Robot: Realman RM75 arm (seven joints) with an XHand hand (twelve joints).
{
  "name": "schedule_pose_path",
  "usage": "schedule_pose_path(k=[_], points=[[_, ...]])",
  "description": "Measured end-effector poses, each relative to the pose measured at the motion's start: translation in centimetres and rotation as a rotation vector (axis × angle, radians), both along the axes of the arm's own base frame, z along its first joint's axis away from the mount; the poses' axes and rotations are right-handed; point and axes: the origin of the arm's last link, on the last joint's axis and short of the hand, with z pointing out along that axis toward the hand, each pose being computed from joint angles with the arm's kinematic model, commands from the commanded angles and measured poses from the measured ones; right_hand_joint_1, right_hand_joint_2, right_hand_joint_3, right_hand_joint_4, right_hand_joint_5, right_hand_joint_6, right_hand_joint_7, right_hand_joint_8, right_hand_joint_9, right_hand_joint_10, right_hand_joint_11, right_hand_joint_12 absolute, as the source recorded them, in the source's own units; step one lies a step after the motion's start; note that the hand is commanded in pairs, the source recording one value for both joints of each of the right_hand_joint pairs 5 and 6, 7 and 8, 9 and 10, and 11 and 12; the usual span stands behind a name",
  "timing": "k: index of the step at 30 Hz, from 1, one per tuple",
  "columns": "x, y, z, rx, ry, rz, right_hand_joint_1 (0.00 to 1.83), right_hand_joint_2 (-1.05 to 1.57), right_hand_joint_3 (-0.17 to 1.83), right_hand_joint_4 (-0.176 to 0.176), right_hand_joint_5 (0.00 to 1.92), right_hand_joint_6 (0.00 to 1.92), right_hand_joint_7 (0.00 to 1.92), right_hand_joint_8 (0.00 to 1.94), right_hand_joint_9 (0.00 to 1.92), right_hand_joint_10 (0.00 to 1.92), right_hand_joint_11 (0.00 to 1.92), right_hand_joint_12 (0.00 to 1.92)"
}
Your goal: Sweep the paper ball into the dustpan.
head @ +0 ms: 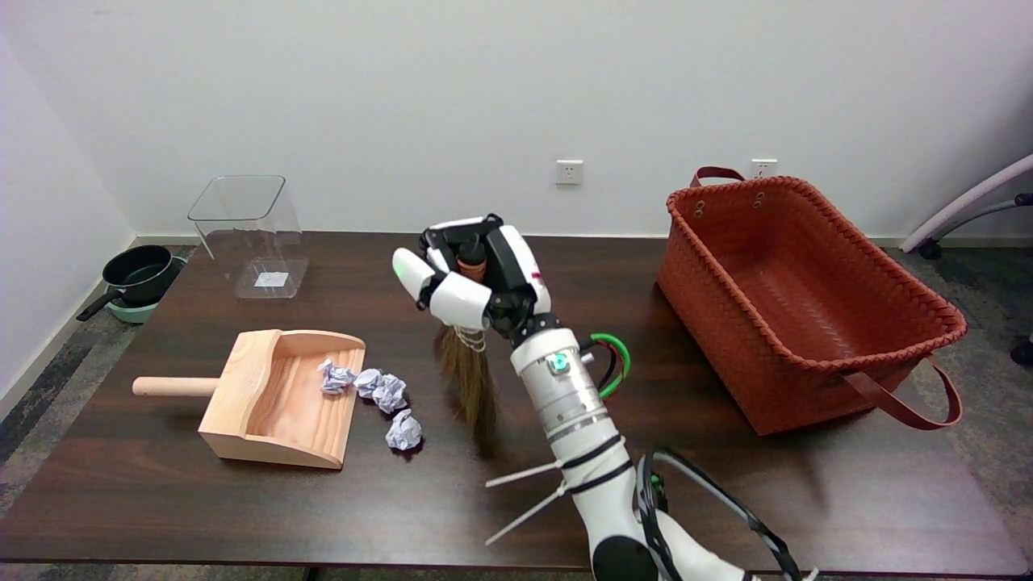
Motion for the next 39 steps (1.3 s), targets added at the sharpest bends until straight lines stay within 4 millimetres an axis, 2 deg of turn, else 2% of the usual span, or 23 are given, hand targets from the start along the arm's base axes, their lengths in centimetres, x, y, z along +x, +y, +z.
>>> schedule_pose_path(k=[10,23,30,39], points=[[-1.0,1.2,-1.5,0.002,0.015,-0.015,1.16,1.57,0.49,0.0,1.92,1.92,1.92,1.92,1.9,1.9,1.87,1.87],[-2.2,0.8,-4.4,0.064,0.07,-0.038,1.15,1.57,0.48,0.0,1.92,1.92,1.92,1.92,1.9,1.9,1.87,1.87],[-2.3,-0.7,-6.1,0.099,0.108,-0.039,1.15,1.57,0.48,0.0,1.92,1.92,1.92,1.92,1.9,1.9,1.87,1.87],[-0.5,-4.0,-8.8,0.155,0.152,-0.01,1.15,1.57,0.47,0.0,1.92,1.92,1.92,1.92,1.9,1.9,1.87,1.87]])
